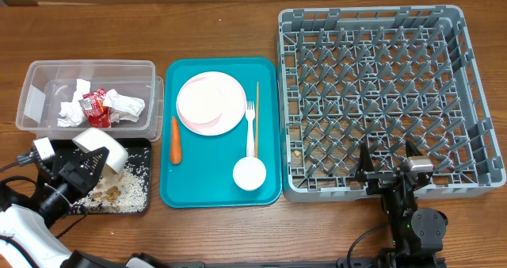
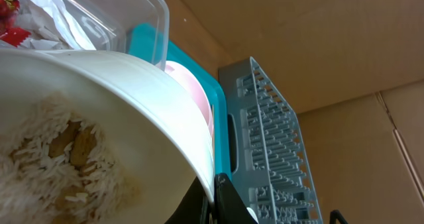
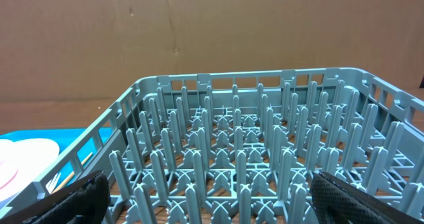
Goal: Sort waste into correct bins and load items into the dishwasher
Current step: 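Tilt the white bowl with the left gripper, pouring rice onto the black tray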
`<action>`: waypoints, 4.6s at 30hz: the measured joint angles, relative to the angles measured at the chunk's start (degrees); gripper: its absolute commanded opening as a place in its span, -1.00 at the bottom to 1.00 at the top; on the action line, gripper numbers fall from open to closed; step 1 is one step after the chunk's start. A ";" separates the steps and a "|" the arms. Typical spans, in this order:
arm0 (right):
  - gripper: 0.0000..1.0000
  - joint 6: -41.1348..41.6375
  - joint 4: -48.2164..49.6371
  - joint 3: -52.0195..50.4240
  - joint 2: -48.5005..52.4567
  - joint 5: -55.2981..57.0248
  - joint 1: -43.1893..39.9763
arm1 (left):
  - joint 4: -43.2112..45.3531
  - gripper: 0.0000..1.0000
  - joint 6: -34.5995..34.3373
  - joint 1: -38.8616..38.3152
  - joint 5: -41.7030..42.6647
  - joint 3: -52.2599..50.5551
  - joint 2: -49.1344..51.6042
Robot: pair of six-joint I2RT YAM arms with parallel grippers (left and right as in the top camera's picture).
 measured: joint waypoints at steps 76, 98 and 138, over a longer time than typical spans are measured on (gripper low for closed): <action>1.00 0.04 0.00 0.00 0.00 0.00 0.00 | 3.23 -0.91 -0.17 0.00 4.42 -0.31 1.51; 1.00 0.04 -0.02 0.00 0.00 -0.02 0.00 | 2.49 -0.90 2.16 0.00 7.98 -0.33 1.79; 1.00 0.02 0.00 0.00 0.00 0.00 0.00 | 3.85 -0.92 -0.98 0.00 12.68 -0.33 1.84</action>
